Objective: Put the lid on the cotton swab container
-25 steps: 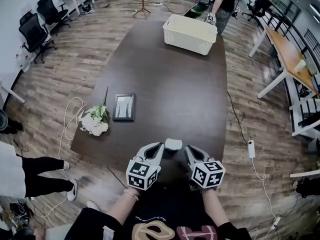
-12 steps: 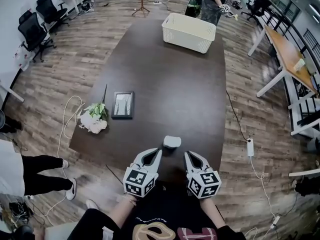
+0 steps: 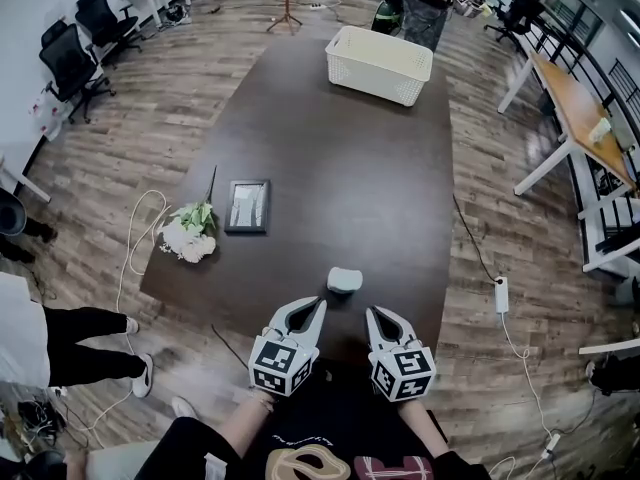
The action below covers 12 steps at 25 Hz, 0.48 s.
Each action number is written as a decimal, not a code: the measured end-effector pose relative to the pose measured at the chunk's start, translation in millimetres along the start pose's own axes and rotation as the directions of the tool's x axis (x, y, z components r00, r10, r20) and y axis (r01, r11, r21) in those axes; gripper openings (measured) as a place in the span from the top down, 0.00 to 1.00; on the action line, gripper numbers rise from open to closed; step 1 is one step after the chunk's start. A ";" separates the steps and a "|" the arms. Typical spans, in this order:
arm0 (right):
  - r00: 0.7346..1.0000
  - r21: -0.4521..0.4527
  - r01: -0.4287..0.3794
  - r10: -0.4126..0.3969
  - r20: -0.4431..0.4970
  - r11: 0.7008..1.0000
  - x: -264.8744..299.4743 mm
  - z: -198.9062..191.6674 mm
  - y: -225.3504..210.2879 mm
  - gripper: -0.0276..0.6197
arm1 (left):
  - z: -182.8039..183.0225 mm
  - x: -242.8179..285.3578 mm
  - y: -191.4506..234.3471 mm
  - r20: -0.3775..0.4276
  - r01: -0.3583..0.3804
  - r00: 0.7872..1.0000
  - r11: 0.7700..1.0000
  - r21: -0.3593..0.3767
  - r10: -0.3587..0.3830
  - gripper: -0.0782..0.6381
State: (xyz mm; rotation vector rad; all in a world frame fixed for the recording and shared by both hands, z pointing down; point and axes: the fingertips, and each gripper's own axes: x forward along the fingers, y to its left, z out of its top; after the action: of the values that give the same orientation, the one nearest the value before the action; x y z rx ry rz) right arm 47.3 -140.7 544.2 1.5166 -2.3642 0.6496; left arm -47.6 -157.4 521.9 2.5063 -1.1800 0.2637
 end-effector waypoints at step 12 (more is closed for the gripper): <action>0.999 0.019 -0.001 0.002 -0.035 1.000 0.8 -12.4 0.1 0.95 | -8.7 -2.9 -4.3 -0.014 -0.004 1.000 1.000 0.019 0.004 0.88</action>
State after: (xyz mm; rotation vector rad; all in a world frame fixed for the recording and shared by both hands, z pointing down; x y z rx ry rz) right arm 46.6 -135.0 555.3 1.4989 -2.3405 0.6949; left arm -46.3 -149.4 528.0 2.5149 -1.1825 0.2944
